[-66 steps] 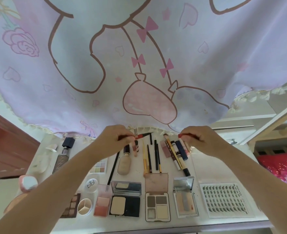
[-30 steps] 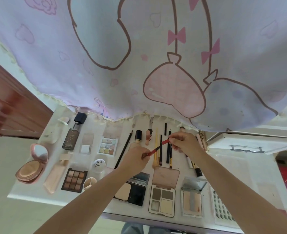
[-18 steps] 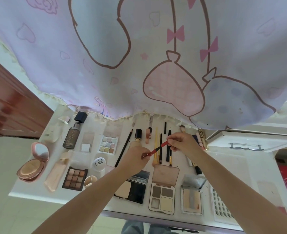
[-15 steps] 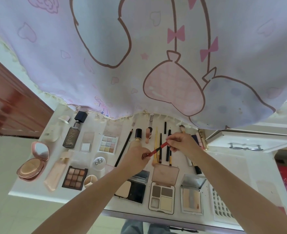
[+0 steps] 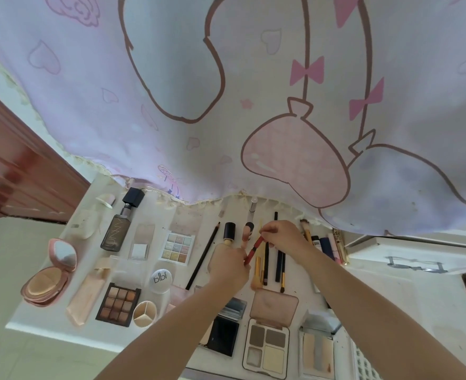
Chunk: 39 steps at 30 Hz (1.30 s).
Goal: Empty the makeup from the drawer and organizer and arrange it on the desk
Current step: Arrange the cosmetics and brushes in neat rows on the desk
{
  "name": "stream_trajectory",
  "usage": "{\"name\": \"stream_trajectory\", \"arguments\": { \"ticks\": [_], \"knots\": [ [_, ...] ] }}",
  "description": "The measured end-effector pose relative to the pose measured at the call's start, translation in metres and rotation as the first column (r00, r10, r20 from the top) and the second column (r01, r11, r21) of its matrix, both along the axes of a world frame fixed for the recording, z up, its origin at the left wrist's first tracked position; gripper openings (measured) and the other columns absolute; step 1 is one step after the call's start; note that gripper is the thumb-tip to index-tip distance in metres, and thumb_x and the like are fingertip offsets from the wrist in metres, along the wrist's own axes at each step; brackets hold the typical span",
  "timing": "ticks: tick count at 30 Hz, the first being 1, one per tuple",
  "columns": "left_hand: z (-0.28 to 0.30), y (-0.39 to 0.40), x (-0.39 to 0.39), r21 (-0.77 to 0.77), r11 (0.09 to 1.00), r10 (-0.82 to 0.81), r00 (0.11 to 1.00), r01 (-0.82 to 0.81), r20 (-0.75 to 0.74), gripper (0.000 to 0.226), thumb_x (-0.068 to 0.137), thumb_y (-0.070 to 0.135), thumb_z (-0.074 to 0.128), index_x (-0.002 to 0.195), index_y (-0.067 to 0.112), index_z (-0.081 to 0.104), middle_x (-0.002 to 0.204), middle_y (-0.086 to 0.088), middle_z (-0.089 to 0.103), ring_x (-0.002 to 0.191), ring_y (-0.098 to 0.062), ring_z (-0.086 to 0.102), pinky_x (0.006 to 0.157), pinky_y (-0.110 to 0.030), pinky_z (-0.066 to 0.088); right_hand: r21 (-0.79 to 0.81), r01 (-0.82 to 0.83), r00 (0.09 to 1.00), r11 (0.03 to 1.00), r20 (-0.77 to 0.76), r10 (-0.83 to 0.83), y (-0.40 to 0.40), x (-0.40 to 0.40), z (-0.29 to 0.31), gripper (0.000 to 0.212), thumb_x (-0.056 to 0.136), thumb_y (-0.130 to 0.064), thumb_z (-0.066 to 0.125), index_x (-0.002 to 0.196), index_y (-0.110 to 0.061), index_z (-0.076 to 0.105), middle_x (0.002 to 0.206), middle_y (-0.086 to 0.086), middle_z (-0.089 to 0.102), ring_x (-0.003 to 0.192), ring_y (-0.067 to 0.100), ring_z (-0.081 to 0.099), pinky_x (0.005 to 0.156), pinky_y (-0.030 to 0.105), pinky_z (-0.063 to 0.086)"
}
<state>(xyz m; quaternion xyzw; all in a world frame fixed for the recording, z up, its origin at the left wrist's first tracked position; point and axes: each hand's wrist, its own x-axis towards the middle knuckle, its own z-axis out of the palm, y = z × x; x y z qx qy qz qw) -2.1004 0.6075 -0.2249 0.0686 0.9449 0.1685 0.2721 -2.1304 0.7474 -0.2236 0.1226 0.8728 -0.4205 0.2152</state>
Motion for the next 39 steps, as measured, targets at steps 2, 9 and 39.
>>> {"name": "stream_trajectory", "arguments": {
  "ticks": [2, 9, 39],
  "knots": [
    [-0.007, 0.006, -0.002, -0.056, 0.998, 0.008, 1.000, -0.007, 0.022, 0.026, 0.094, 0.029, 0.046, 0.112, 0.014, 0.057, 0.107, -0.001, 0.058, 0.091, -0.011, 0.053, 0.081, -0.023, 0.049, 0.046, -0.060, 0.998, 0.997, 0.016, 0.059, -0.002, -0.010, -0.006, 0.026, 0.091, -0.013, 0.049, 0.112, -0.004, 0.062, 0.101, 0.005, 0.065, 0.083, 0.011, 0.049, 0.071, 0.019, 0.038],
    [-0.021, 0.023, -0.007, -0.002, 0.988, 0.154, 0.972, -0.156, 0.175, 0.021, 0.093, 0.013, 0.045, 0.112, 0.008, 0.053, 0.111, -0.009, 0.061, 0.102, -0.023, 0.059, 0.081, -0.031, 0.051, 0.125, -0.152, 0.987, 0.980, 0.066, 0.145, 0.000, -0.028, -0.024, 0.026, 0.091, -0.014, 0.049, 0.111, -0.004, 0.062, 0.116, 0.011, 0.062, 0.103, 0.021, 0.057, 0.084, 0.025, 0.040],
    [-0.004, 0.023, 0.004, -0.036, 0.999, 0.008, 0.999, -0.006, 0.049, 0.032, 0.097, 0.027, 0.038, 0.121, 0.011, 0.051, 0.117, -0.007, 0.057, 0.105, -0.021, 0.056, 0.079, -0.028, 0.045, 0.250, 0.022, 0.999, 0.968, -0.040, -0.012, 0.079, 0.035, -0.004, 0.022, 0.092, -0.014, 0.049, 0.107, -0.005, 0.063, 0.102, 0.009, 0.065, 0.090, 0.018, 0.058, 0.071, 0.013, 0.038]
  ]
}}
